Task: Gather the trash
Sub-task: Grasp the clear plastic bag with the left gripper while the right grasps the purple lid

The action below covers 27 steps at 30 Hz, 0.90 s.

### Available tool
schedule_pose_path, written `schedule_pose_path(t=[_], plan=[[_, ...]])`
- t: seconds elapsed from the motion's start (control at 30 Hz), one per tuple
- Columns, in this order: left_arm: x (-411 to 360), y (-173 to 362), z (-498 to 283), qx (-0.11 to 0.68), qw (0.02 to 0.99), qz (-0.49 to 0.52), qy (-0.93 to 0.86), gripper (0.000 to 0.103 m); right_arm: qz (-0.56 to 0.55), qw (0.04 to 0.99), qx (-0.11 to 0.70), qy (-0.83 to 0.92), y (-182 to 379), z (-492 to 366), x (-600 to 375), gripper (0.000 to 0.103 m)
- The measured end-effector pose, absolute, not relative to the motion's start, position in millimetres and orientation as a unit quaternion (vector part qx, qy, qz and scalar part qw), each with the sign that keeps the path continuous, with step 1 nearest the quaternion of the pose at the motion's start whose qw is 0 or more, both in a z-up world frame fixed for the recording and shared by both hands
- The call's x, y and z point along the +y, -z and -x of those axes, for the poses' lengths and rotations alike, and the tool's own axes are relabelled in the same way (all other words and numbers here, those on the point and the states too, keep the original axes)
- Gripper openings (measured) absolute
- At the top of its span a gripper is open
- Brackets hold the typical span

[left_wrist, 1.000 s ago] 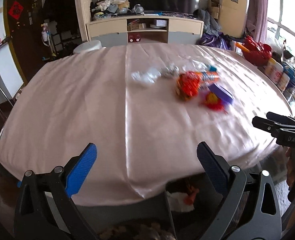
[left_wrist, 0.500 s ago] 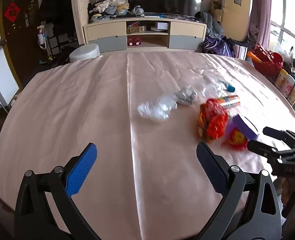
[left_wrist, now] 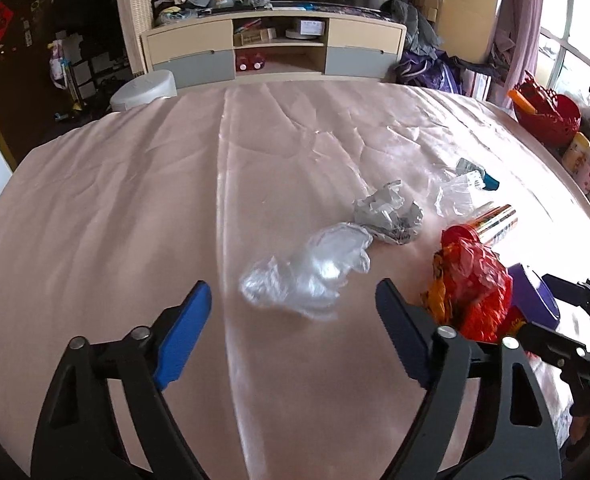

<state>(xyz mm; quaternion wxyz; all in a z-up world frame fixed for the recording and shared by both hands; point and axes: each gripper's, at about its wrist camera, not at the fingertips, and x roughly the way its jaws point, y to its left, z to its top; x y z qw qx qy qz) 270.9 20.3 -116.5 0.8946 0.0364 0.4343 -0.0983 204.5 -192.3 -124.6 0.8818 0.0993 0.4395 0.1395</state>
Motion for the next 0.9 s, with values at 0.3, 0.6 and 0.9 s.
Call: schedule_pose_path(t=[0.3,0.6,0.9], plan=[[11,124,-279,0.446,0.887,-0.042,0.115,0.034,-0.075,0.88,0.439,-0.162,121,-206,-180,0.076],[15,91,-249,0.411,0.904,-0.05,0.11,0.03,-0.075,0.897,0.409,-0.151,95,-186,-191,0.076],[20,55,-174,0.386,0.915,-0.056,0.1,0.03,-0.071,0.907,0.38,-0.164,67,-137,-193,0.076]])
